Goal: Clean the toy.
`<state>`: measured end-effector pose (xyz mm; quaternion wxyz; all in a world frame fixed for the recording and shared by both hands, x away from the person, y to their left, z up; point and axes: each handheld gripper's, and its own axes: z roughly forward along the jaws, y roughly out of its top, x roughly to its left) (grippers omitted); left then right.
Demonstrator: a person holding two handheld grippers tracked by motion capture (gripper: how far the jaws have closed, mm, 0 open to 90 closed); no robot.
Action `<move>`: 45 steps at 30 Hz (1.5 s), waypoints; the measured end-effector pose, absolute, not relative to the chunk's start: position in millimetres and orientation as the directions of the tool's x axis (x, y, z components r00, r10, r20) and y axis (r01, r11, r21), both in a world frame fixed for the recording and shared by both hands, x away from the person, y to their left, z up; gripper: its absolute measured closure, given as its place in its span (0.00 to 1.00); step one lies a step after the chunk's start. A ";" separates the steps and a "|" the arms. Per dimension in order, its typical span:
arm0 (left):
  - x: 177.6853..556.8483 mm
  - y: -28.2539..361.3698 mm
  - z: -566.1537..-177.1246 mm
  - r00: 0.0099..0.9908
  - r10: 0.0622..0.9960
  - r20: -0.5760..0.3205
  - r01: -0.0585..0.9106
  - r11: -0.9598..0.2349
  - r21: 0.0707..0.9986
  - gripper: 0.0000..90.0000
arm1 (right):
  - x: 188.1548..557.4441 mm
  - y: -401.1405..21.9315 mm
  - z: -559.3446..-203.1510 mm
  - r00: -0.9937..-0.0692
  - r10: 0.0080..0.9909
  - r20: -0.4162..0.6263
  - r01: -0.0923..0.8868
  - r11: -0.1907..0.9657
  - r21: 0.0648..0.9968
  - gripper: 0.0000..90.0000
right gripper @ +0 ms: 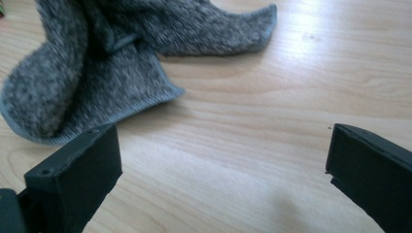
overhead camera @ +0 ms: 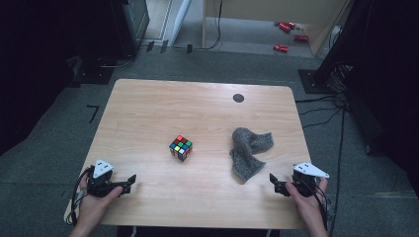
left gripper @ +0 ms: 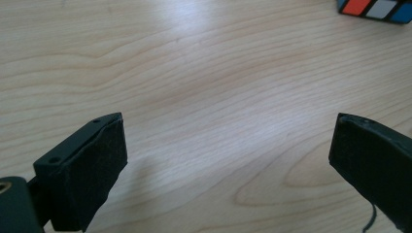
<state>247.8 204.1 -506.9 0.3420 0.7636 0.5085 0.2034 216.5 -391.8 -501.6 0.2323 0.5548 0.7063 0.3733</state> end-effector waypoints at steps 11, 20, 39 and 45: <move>243.0 214.9 -510.3 0.361 0.932 0.018 0.667 -0.272 0.693 0.01 | 206.7 -404.5 -514.7 -0.238 0.968 0.081 0.654 0.098 0.750 0.00; 247.5 209.4 -515.4 0.379 0.924 0.050 0.673 -0.312 0.670 0.01 | 207.3 -403.1 -523.4 -0.221 0.973 0.073 0.693 0.104 0.713 0.00; 252.1 210.7 -518.7 0.393 0.919 0.013 0.667 -0.295 0.685 0.01 | 209.8 -396.2 -526.6 -0.229 0.973 0.026 0.690 0.143 0.710 0.00; 252.4 211.3 -518.7 0.398 0.917 0.011 0.665 -0.297 0.685 0.01 | 209.9 -396.2 -526.6 -0.229 0.973 0.027 0.690 0.143 0.710 0.00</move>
